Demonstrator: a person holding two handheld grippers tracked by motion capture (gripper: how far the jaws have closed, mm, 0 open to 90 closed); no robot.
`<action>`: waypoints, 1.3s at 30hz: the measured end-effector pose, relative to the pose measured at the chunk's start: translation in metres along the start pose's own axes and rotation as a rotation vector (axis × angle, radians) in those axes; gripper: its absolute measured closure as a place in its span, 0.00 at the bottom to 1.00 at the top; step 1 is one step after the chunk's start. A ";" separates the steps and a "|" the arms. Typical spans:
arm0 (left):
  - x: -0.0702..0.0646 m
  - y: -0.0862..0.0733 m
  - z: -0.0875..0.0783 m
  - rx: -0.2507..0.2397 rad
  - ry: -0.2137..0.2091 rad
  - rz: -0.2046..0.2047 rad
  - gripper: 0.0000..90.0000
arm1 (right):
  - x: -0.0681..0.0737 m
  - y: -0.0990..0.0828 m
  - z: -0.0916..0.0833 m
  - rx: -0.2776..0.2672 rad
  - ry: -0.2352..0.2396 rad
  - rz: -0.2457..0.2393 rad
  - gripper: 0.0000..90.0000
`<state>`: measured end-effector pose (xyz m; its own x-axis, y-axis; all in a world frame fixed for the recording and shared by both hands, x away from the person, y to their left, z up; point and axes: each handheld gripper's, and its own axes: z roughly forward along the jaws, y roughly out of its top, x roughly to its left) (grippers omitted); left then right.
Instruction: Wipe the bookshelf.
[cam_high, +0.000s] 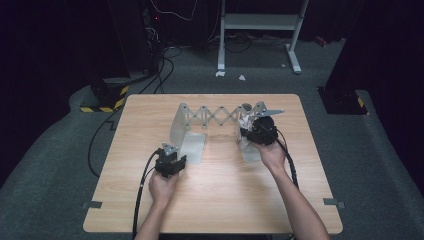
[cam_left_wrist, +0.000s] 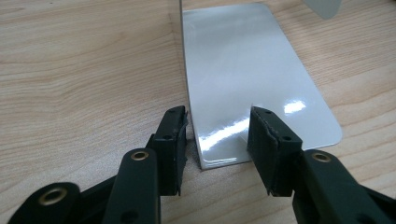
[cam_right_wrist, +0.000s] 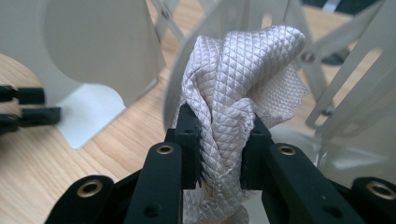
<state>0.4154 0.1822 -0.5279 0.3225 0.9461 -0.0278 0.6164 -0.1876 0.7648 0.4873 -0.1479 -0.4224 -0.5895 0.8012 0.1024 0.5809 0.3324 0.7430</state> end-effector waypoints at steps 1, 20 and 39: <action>0.000 0.000 0.000 0.002 0.000 0.003 0.63 | 0.000 -0.002 0.004 0.012 -0.006 -0.001 0.83; 0.000 0.000 0.000 0.000 0.008 -0.001 0.68 | 0.008 -0.001 -0.023 -0.021 0.016 -0.029 0.83; 0.000 0.000 0.000 -0.002 0.016 -0.002 0.71 | -0.002 -0.003 0.008 0.048 -0.001 0.009 0.83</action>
<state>0.4151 0.1819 -0.5277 0.3095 0.9507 -0.0194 0.6159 -0.1849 0.7658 0.4913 -0.1466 -0.4301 -0.5838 0.8047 0.1083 0.6125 0.3489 0.7093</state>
